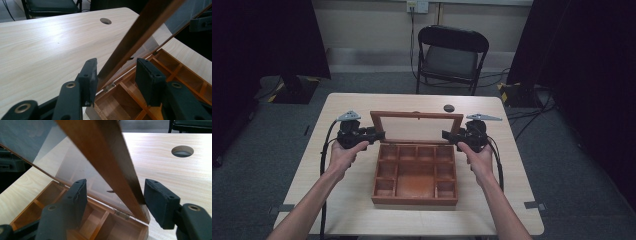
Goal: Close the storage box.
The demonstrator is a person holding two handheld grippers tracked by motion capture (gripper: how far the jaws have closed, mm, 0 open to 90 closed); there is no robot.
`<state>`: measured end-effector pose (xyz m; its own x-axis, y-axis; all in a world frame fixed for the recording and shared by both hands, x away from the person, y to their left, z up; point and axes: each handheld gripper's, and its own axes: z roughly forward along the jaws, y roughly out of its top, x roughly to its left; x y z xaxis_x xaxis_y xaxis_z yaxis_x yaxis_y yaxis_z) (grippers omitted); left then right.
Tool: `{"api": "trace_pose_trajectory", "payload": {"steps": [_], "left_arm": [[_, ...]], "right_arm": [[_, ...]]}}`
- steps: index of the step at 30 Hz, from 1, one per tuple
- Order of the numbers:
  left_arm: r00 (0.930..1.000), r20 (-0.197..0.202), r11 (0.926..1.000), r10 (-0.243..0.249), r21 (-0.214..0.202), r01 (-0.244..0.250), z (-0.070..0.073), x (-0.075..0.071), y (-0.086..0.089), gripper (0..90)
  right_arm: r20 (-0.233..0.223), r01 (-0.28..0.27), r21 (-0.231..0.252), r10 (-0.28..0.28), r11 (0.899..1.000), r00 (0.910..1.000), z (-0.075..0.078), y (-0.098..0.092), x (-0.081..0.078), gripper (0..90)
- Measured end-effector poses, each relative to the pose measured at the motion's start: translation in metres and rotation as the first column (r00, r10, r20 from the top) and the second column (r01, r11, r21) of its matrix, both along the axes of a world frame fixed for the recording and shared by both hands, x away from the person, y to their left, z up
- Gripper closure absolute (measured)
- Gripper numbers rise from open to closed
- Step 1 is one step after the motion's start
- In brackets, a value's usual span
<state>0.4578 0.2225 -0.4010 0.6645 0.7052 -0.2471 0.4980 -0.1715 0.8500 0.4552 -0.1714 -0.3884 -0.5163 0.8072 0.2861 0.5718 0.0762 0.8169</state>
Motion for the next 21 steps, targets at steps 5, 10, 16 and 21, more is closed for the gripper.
{"api": "trace_pose_trajectory", "payload": {"steps": [5, 10, 16, 21], "left_arm": [[0.9999, 0.014, 1.0, -0.006, 0.0, 0.006, 0.003, -0.004, 0.001, 51.2], [0.9999, 0.009, 0.9999, 0.012, 0.0, -0.012, 0.004, -0.009, 0.001, 46.5], [0.9997, -0.008, 0.9997, 0.022, 0.009, -0.022, 0.002, -0.015, -0.002, 37.0], [0.9999, -0.012, 0.9996, -0.005, 0.026, 0.005, 0.002, -0.02, -0.003, 32.4]], "right_arm": [[-0.003, -0.013, -0.012, 0.013, 1.0, 0.9999, 0.001, -0.001, -0.005, 34.4], [-0.005, -0.019, -0.019, 0.019, 1.0, 0.9998, 0.001, -0.002, -0.01, 33.0], [-0.01, -0.024, -0.024, 0.024, 0.999, 0.9997, -0.002, -0.002, -0.016, 30.1], [-0.03, -0.047, -0.01, 0.046, 0.999, 0.9985, -0.008, -0.005, -0.02, 28.3]]}}
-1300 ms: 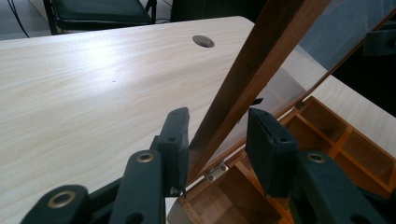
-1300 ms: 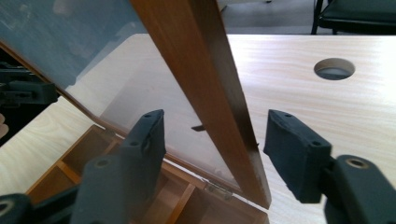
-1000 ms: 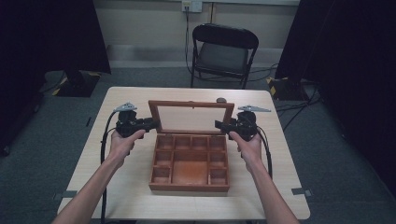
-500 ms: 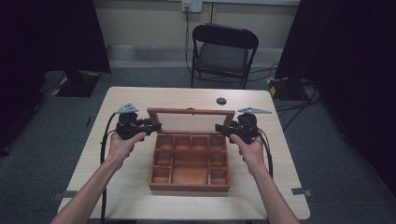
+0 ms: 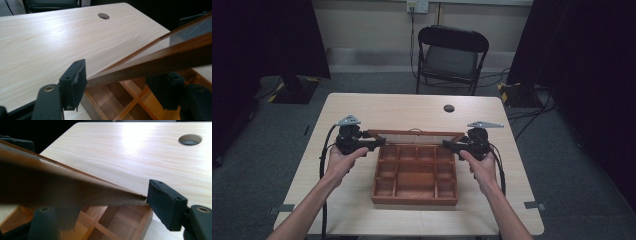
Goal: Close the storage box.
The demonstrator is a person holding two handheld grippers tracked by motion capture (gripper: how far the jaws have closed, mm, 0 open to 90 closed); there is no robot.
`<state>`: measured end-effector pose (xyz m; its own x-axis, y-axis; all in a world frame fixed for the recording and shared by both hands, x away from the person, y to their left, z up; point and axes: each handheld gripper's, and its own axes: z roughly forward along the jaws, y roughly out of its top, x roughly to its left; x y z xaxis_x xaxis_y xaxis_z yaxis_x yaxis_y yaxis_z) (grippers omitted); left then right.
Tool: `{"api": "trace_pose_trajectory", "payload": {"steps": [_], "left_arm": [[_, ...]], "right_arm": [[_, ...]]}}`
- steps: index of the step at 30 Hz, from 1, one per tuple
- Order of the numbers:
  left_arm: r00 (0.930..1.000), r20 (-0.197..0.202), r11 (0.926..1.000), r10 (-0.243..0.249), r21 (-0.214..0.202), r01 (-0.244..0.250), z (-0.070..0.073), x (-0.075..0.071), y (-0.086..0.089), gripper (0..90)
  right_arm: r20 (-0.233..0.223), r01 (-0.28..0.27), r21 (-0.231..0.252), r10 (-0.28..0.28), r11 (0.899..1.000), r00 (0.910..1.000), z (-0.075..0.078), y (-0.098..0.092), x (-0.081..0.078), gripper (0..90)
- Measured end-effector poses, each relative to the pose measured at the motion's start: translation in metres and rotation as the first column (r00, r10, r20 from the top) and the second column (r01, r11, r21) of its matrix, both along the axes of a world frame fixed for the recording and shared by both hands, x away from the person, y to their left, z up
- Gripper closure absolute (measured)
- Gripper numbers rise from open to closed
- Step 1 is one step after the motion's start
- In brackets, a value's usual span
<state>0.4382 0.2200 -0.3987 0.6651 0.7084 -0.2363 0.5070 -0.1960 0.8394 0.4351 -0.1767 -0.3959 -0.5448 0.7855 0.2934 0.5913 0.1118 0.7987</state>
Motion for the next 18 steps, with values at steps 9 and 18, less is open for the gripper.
{"api": "trace_pose_trajectory", "payload": {"steps": [9, 18], "left_arm": [[0.9996, 0.008, 0.9996, -0.028, 0.011, 0.028, 0.0, -0.004, -0.006, 25.8], [0.9998, 0.002, 0.9998, -0.017, 0.008, 0.017, -0.001, -0.002, -0.006, 23.1]], "right_arm": [[-0.012, -0.011, 0.0, 0.011, 1.0, 0.9999, -0.007, -0.001, -0.005, 26.4], [-0.024, 0.008, -0.035, -0.009, 0.999, 0.9997, -0.009, -0.015, -0.017, 25.0]]}}
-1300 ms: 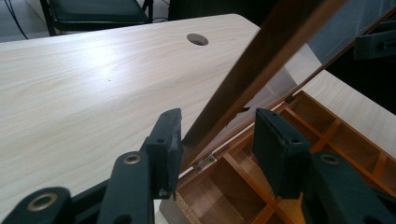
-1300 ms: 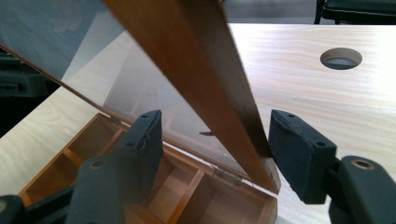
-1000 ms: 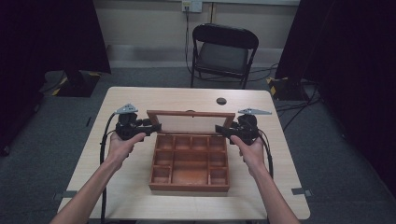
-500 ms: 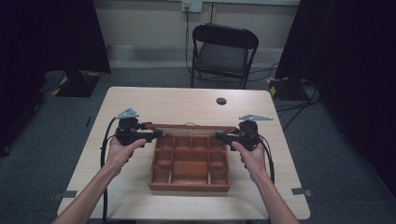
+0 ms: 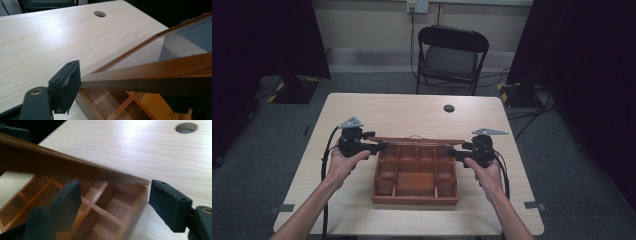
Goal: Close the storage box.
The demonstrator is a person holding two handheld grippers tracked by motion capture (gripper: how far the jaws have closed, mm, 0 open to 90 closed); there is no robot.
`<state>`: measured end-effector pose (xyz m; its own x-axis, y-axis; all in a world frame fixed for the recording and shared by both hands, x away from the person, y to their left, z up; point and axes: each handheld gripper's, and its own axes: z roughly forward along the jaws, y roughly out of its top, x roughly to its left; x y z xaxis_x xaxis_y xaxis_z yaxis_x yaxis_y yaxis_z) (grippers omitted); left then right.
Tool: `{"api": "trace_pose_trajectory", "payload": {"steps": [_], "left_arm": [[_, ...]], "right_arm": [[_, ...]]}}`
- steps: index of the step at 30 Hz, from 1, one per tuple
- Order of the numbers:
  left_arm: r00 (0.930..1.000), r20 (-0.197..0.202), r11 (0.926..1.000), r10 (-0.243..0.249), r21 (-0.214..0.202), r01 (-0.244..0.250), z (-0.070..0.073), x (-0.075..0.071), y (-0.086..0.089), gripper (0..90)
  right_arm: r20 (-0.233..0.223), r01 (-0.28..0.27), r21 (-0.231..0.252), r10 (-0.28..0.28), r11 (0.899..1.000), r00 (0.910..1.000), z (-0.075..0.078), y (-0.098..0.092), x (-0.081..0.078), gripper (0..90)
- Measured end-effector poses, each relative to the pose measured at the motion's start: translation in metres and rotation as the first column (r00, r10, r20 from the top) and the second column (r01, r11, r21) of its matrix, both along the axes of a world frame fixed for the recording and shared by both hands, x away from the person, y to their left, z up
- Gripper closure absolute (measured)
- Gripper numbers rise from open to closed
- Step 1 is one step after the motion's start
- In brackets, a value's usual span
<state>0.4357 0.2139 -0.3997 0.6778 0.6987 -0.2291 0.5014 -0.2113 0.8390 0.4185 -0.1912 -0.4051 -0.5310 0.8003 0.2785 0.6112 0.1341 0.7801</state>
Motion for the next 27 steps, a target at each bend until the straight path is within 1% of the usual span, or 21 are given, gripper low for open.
{"api": "trace_pose_trajectory", "payload": {"steps": [2, 3, 5, 8, 10, 13, 14, 15, 16, 17, 18, 20, 21, 24, 26, 27], "left_arm": [[1.0, -0.002, 0.9999, 0.005, -0.015, -0.006, 0.0, 0.001, -0.001, 23.0], [1.0, -0.003, 1.0, 0.007, -0.002, -0.007, 0.0, 0.001, -0.001, 23.0], [1.0, -0.002, 1.0, 0.005, -0.008, -0.005, 0.0, 0.001, -0.002, 23.0], [1.0, 0.0, 1.0, -0.001, 0.007, 0.001, 0.0, 0.0, -0.002, 23.0], [1.0, -0.005, 1.0, 0.002, 0.006, -0.002, 0.001, 0.0, -0.002, 23.0], [1.0, -0.006, 1.0, -0.004, -0.004, 0.004, 0.001, -0.001, -0.002, 22.9], [1.0, -0.004, 1.0, -0.007, 0.006, 0.007, 0.001, -0.002, -0.001, 22.9], [1.0, -0.006, 1.0, -0.007, -0.001, 0.007, 0.001, -0.003, -0.001, 22.7], [0.9999, -0.003, 0.9999, -0.013, 0.007, 0.013, 0.002, -0.003, 0.0, 22.7], [1.0, -0.001, 1.0, -0.006, 0.003, 0.006, 0.002, -0.005, -0.001, 22.7], [1.0, 0.002, 0.9999, -0.008, 0.01, 0.008, 0.003, -0.006, 0.0, 22.7], [1.0, 0.0, 0.9999, -0.009, 0.006, 0.009, 0.003, -0.008, 0.0, 22.7], [0.9999, 0.001, 0.9998, -0.011, 0.014, 0.011, 0.003, -0.009, 0.0, 22.7], [0.9999, 0.001, 0.9996, -0.015, 0.022, 0.015, 0.002, -0.013, 0.0, 22.3], [0.9998, 0.001, 0.9992, -0.021, 0.034, 0.021, 0.001, -0.015, -0.001, 22.0], [0.9996, -0.001, 0.999, -0.027, 0.036, 0.027, 0.0, -0.015, -0.001, 21.7]], "right_arm": [[-0.013, 0.01, 0.005, -0.01, 1.0, 0.9999, -0.002, -0.006, -0.001, 24.6], [-0.022, 0.02, -0.003, -0.02, 1.0, 0.9996, -0.003, -0.008, -0.002, 24.7], [-0.012, 0.038, -0.018, -0.039, 0.999, 0.9992, -0.004, -0.015, -0.003, 25.7], [-0.015, 0.061, -0.02, -0.061, 0.998, 0.998, -0.003, -0.023, -0.003, 27.3], [-0.013, 0.081, -0.024, -0.082, 0.996, 0.9966, -0.002, -0.029, -0.004, 27.8], [-0.014, 0.103, 0.0, -0.103, 0.995, 0.9945, -0.001, -0.037, -0.004, 28.2], [-0.014, 0.107, 0.008, -0.107, 0.994, 0.9942, 0.0, -0.038, -0.004, 28.5], [-0.008, 0.111, 0.008, -0.111, 0.994, 0.9938, 0.001, -0.039, -0.004, 28.5], [-0.006, 0.115, 0.011, -0.115, 0.993, 0.9933, 0.002, -0.039, -0.003, 28.6], [0.001, 0.113, 0.012, -0.113, 0.994, 0.9936, 0.004, -0.039, -0.003, 28.8], [0.004, 0.112, 0.015, -0.112, 0.994, 0.9937, 0.005, -0.039, -0.003, 29.1], [0.01, 0.105, 0.019, -0.106, 0.994, 0.9944, 0.009, -0.037, -0.001, 29.4], [0.013, 0.102, 0.026, -0.102, 0.995, 0.9947, 0.011, -0.037, 0.0, 29.5], [0.027, 0.082, 0.008, -0.083, 0.997, 0.9962, 0.021, -0.033, 0.005, 29.5], [0.04, 0.063, 0.021, -0.064, 0.998, 0.9972, 0.027, -0.031, 0.007, 29.5], [0.047, 0.058, 0.018, -0.058, 0.998, 0.9972, 0.031, -0.029, 0.008, 29.5]]}}
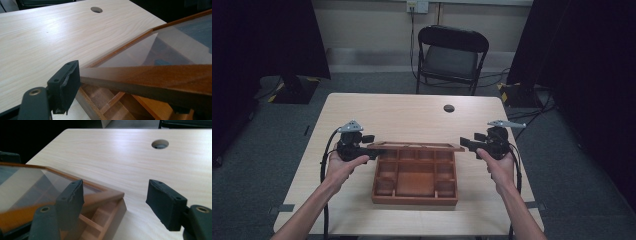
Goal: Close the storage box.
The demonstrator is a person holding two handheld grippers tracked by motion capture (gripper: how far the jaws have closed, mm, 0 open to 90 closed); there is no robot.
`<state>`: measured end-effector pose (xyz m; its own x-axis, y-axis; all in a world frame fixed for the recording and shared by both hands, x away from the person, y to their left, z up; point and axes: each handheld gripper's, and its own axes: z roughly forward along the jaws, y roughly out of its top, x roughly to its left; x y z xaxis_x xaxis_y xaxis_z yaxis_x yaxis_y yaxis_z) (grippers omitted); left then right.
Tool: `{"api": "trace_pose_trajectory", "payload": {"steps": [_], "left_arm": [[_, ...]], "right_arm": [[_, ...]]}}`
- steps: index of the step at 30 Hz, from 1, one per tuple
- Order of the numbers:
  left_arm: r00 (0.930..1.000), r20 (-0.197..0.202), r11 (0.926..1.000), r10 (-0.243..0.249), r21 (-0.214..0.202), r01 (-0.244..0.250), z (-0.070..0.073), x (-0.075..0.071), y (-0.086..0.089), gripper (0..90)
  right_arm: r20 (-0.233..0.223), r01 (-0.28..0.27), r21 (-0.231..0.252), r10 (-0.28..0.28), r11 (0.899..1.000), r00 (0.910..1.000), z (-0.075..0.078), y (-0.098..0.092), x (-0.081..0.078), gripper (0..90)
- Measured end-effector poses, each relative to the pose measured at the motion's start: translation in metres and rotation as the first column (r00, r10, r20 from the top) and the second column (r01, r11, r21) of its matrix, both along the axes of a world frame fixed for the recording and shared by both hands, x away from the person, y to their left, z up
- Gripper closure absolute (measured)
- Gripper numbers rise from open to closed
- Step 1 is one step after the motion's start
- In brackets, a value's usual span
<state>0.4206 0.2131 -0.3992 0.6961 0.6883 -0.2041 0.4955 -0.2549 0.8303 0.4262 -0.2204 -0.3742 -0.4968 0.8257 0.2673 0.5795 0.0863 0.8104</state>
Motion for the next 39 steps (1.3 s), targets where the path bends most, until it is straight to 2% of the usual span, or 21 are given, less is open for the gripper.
{"api": "trace_pose_trajectory", "payload": {"steps": [3, 6, 8, 11, 13, 14, 16, 21, 26, 30, 32, 33, 35, 39], "left_arm": [[1.0, 0.002, 1.0, 0.007, 0.004, -0.007, 0.0, -0.002, -0.001, 21.3], [0.9999, 0.011, 0.9999, 0.002, 0.011, -0.002, -0.001, -0.004, -0.002, 22.5], [0.9999, 0.016, 1.0, 0.004, 0.007, -0.004, -0.001, -0.005, -0.002, 22.5], [0.9998, 0.018, 1.0, -0.007, 0.006, 0.007, -0.001, -0.007, -0.003, 22.3], [0.9996, 0.026, 0.9999, -0.011, 0.0, 0.011, -0.001, -0.009, -0.002, 21.8], [0.9996, 0.026, 1.0, -0.009, -0.004, 0.009, -0.001, -0.01, -0.002, 21.8], [0.9995, 0.028, 0.9999, -0.017, 0.003, 0.016, -0.001, -0.011, -0.002, 20.9], [0.9995, 0.026, 0.9998, -0.017, -0.009, 0.017, -0.003, -0.014, -0.002, 18.9], [0.9993, 0.032, 0.9997, -0.022, -0.011, 0.022, -0.005, -0.017, -0.003, 18.9], [0.999, 0.038, 0.9997, -0.024, -0.007, 0.024, -0.006, -0.019, -0.004, 18.9], [0.9992, 0.033, 0.9997, -0.021, -0.009, 0.022, -0.007, -0.02, -0.005, 18.9], [0.9993, 0.032, 0.9997, -0.021, -0.013, 0.021, -0.007, -0.02, -0.005, 18.9], [0.9994, 0.03, 0.9997, -0.018, -0.017, 0.018, -0.007, -0.02, -0.005, 18.8], [0.9993, 0.032, 0.9997, -0.02, -0.014, 0.021, -0.007, -0.02, -0.006, 17.6]], "right_arm": [[0.019, -0.031, 0.003, 0.031, 1.0, 0.9993, 0.011, 0.007, 0.003, 30.6], [0.075, -0.053, -0.005, 0.054, 0.999, 0.9958, 0.025, 0.017, 0.001, 31.6], [0.093, -0.075, 0.01, 0.074, 0.997, 0.993, 0.034, 0.025, -0.001, 31.6], [0.104, -0.139, 0.037, 0.134, 0.99, 0.9855, 0.045, 0.035, -0.003, 29.9], [0.105, -0.15, 0.003, 0.149, 0.989, 0.9832, 0.053, 0.042, -0.004, 29.1], [0.104, -0.169, 0.008, 0.168, 0.986, 0.9804, 0.056, 0.045, -0.006, 32.0], [0.092, -0.229, 0.013, 0.227, 0.973, 0.9696, 0.058, 0.052, -0.009, 38.2], [0.056, -0.327, 0.035, 0.325, 0.944, 0.944, 0.058, 0.07, -0.016, 42.5], [0.035, -0.411, 0.044, 0.41, 0.91, 0.9113, 0.058, 0.085, -0.021, 47.7], [0.018, -0.476, 0.038, 0.476, 0.879, 0.8795, 0.056, 0.097, -0.023, 59.3], [0.007, -0.49, 0.032, 0.49, 0.871, 0.8717, 0.055, 0.102, -0.024, 64.7], [0.003, -0.504, 0.034, 0.504, 0.863, 0.8635, 0.054, 0.104, -0.024, 67.2], [-0.008, -0.513, 0.034, 0.513, 0.858, 0.8582, 0.052, 0.108, -0.024, 70.8], [-0.032, -0.515, 0.023, 0.516, 0.857, 0.856, 0.048, 0.114, -0.023, 74.0]]}}
